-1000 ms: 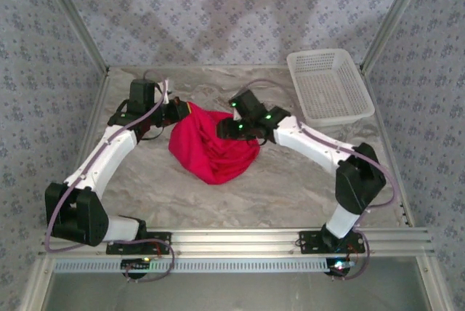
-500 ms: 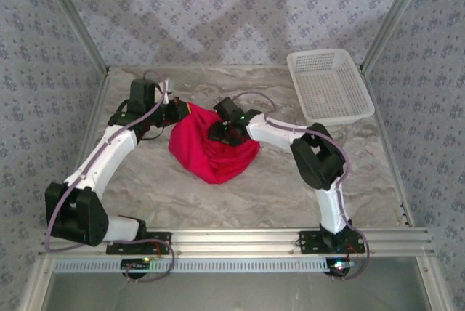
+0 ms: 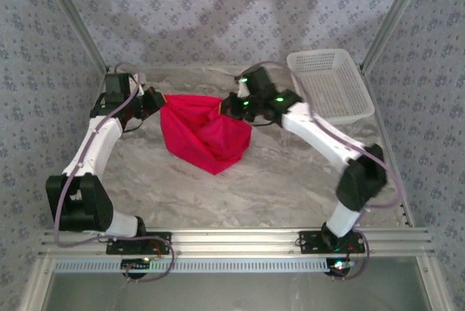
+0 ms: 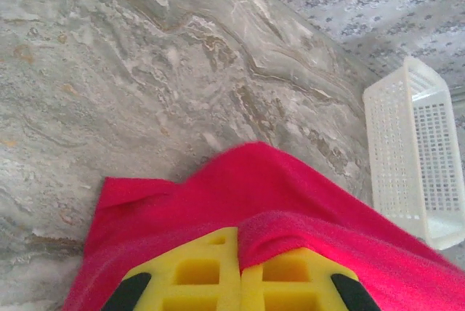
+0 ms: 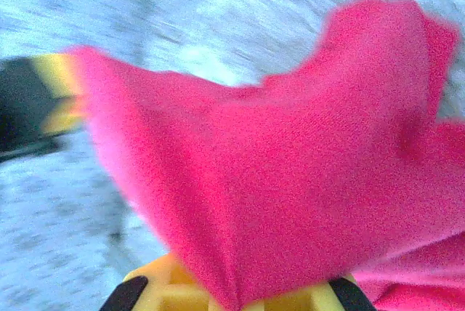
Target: Fold the inside-out t-shirt
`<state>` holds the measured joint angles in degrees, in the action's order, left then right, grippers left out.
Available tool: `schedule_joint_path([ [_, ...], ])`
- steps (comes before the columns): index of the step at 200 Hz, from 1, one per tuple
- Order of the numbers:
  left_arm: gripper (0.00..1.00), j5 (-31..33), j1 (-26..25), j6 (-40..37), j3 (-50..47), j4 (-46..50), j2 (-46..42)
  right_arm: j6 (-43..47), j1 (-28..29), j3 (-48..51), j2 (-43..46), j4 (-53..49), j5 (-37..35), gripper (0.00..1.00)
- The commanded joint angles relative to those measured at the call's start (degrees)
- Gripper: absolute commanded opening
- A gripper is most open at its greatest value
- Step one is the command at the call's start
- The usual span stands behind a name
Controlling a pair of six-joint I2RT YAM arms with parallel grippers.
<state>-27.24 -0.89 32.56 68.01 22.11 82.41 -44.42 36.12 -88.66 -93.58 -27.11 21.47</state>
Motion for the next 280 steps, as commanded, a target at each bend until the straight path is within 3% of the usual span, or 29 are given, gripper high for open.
schedule_joint_path([
  [1, 0.0, -1.2, 0.5, 1.4, 0.3, -1.4, 2.8, -2.8, -6.9, 5.8, 7.8, 2.6, 6.8, 0.0],
  [37, 0.0, -1.5, -2.2, 2.7, -3.5, -6.0, 3.5, -1.2, -14.6, 13.3, 5.2, 5.3, 5.5, 0.0],
  [79, 0.0, -1.1, -8.4, -0.5, -4.0, -7.2, 4.3, 2.3, -14.6, 13.5, -7.8, 6.2, 6.8, 0.0],
  [107, 0.36, 1.9, -12.2, -6.7, -4.3, -2.5, 1.0, 2.8, -14.0, 13.5, -8.5, 6.5, 6.0, 0.0],
  [123, 0.43, 6.9, -16.5, -12.6, -5.7, -1.1, -2.7, 3.2, -14.0, 13.5, -8.0, 6.1, 5.7, 0.0],
  [155, 0.44, 9.7, -24.5, -19.4, -10.3, -6.1, -6.2, 3.6, -14.1, 13.2, -7.7, 5.2, 6.0, 0.0],
  [181, 0.42, 9.6, -29.5, -20.2, -9.2, -6.2, -2.0, 3.1, -14.1, 13.4, -7.3, 5.3, 5.8, 0.0],
  [225, 0.37, 9.1, -30.6, -16.1, -2.9, -2.1, 11.2, 2.8, -14.4, 12.5, -7.2, 5.1, 6.3, 0.0],
  [280, 0.49, 14.6, -31.2, -14.6, 3.5, -1.3, 20.3, 2.9, -14.3, 12.3, -6.7, 4.8, 6.6, 0.0],
])
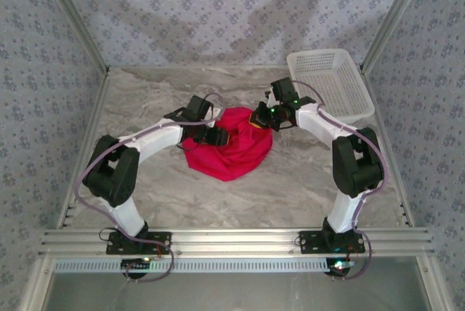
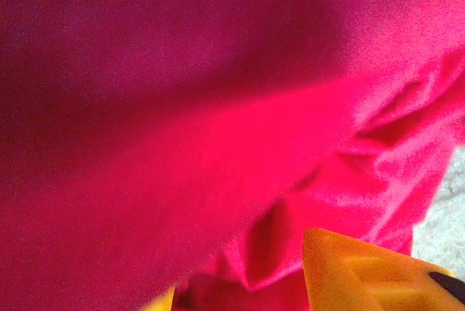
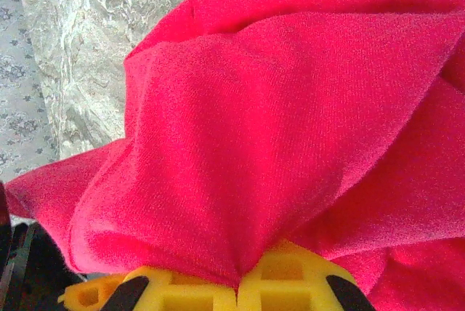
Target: Fold the inside-out t-shirt
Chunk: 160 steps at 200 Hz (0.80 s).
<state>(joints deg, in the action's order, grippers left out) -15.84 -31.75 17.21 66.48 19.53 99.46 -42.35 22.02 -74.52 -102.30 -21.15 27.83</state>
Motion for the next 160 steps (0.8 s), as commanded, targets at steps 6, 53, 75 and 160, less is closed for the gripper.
schedule_joint_path([
  [6, 0.49, 3.6, -0.3, 0.8, 5.9, 1.6, 4.3, 0.8, -0.3, -1.7, 2.1, -1.2, 0.2, 0.0],
  [53, 0.47, 5.0, -0.1, 1.7, 9.4, 3.5, 10.1, 0.8, -0.5, -1.5, 2.3, -1.0, 0.7, 0.0],
  [75, 0.27, 5.0, 0.1, 1.2, 11.4, 5.6, 11.3, 0.5, -0.9, -1.3, 2.7, -0.7, 1.2, 0.0],
  [160, 0.0, -7.5, 3.2, 8.2, 23.4, 11.0, -6.6, 0.4, -4.8, 4.3, 3.6, -0.5, -3.3, 0.0],
])
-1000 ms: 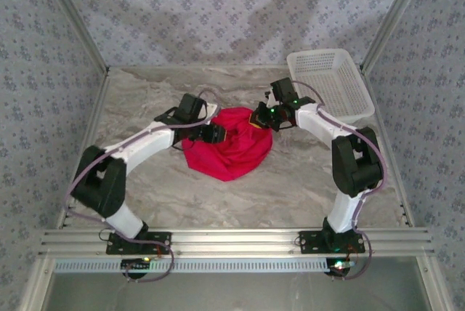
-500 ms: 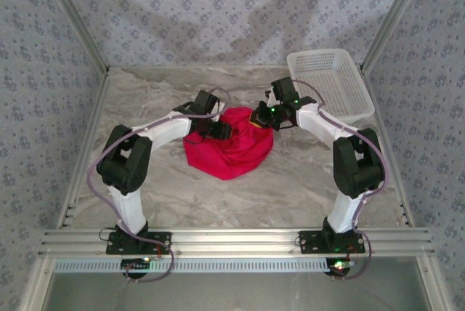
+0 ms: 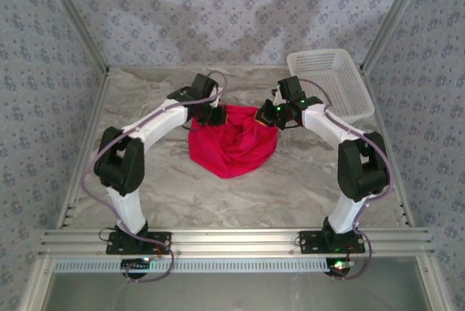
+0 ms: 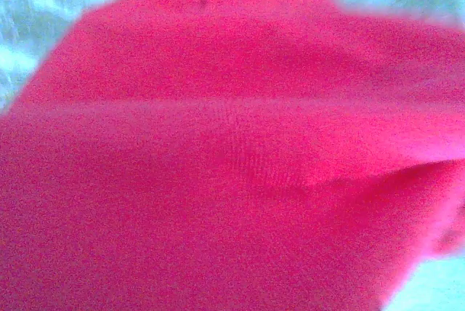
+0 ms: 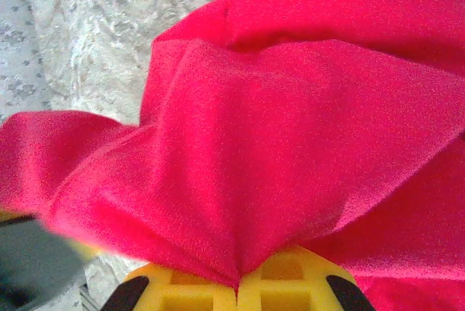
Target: Fold the inside-out t-shirt
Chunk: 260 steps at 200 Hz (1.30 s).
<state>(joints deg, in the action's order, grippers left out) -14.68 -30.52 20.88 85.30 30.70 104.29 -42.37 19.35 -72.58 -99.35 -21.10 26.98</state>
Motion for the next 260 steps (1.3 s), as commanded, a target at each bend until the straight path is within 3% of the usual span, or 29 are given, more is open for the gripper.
schedule_joint_path([
  [1, 0.0, -9.0, 2.1, 4.7, 4.6, -0.3, -11.8, 0.4, -2.3, 2.4, 0.6, -0.5, -2.5, 0.0],
  [26, 0.0, -18.8, 7.9, 10.9, 1.5, -5.5, -18.3, 1.2, -3.5, 2.7, -0.7, -1.7, -4.5, 0.0],
  [64, 0.0, -24.2, 15.4, 16.0, -13.3, -16.6, -25.2, 1.7, -3.9, 2.6, -2.1, -4.2, -7.2, 0.0],
  [106, 0.0, -25.7, 15.3, 19.6, -26.3, -25.9, -22.8, 3.4, -2.0, -0.2, -1.4, -8.4, -7.2, 0.0],
  [115, 0.0, -25.2, 14.1, 19.1, -27.4, -26.4, -22.6, 4.0, -1.2, -1.0, -0.1, -9.9, -7.8, 0.07],
  [128, 0.0, -23.9, 12.6, 17.4, -28.0, -25.2, -22.5, 4.5, 0.6, -1.6, 3.1, -12.8, -10.9, 0.34],
  [142, 0.0, -23.4, 12.2, 16.9, -28.6, -24.8, -22.8, 4.6, 3.6, -1.9, 6.4, -14.4, -13.8, 0.51],
  [177, 0.0, -23.0, 12.2, 15.9, -28.3, -23.7, -23.4, 4.9, 10.3, -3.6, 8.0, -15.7, -17.7, 0.52],
  [208, 0.0, -22.9, 12.5, 15.2, -27.5, -21.7, -25.1, 8.8, 15.2, -9.0, 2.0, -15.9, -18.7, 0.53],
  [260, 0.0, -22.6, 14.4, 13.8, -27.4, -17.5, -30.8, 12.9, 15.7, -19.6, -11.5, -21.0, -22.0, 0.58],
])
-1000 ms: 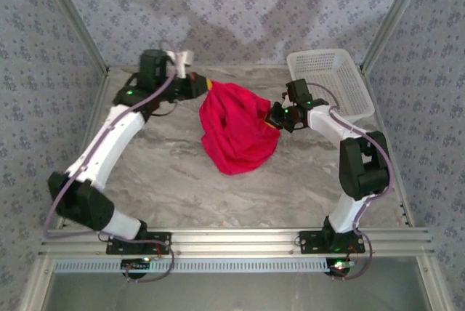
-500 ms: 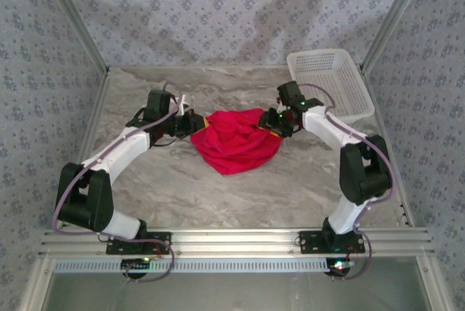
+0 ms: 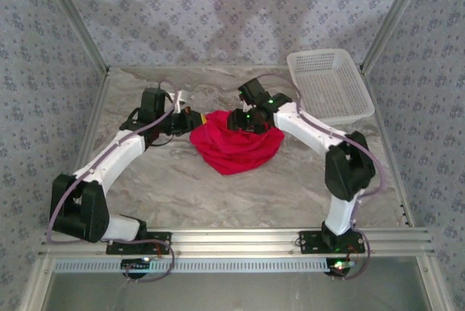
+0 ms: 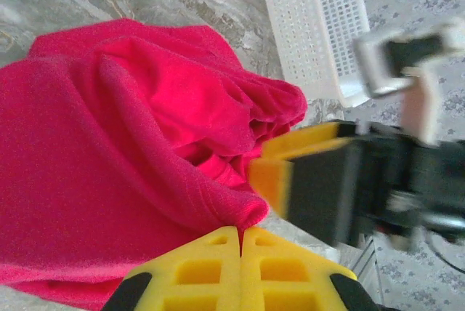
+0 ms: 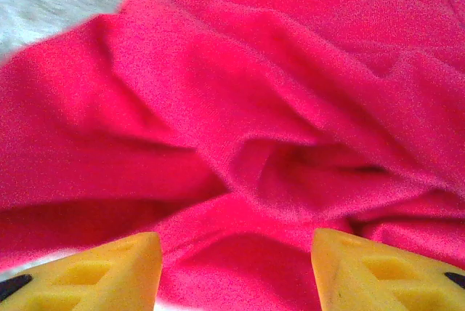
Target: Fold the inside-out t-shirt
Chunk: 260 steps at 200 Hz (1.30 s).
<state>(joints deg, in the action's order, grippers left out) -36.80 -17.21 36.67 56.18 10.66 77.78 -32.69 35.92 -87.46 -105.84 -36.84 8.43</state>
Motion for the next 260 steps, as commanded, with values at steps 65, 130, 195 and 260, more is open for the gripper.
schedule_joint_path([
  [65, 0.0, -0.3, 7.9, -6.4, 3.6, 9.7, -11.0, 5.2, -2.7, -20.7, -5.0, -14.3, -3.6, 0.0],
  [130, 0.0, 7.0, 11.2, -10.8, 6.3, 12.7, -9.3, -6.0, -9.8, -19.0, 16.7, -6.8, 14.3, 0.0],
  [195, 0.0, 3.0, 9.3, -4.2, 0.8, 3.2, -6.6, -10.6, -20.1, -5.4, 10.7, 5.4, 22.7, 0.0],
  [260, 0.0, 3.6, 3.4, -2.6, 1.7, 0.7, -2.6, -3.9, -11.3, -7.8, 0.7, -2.2, 5.8, 0.55],
])
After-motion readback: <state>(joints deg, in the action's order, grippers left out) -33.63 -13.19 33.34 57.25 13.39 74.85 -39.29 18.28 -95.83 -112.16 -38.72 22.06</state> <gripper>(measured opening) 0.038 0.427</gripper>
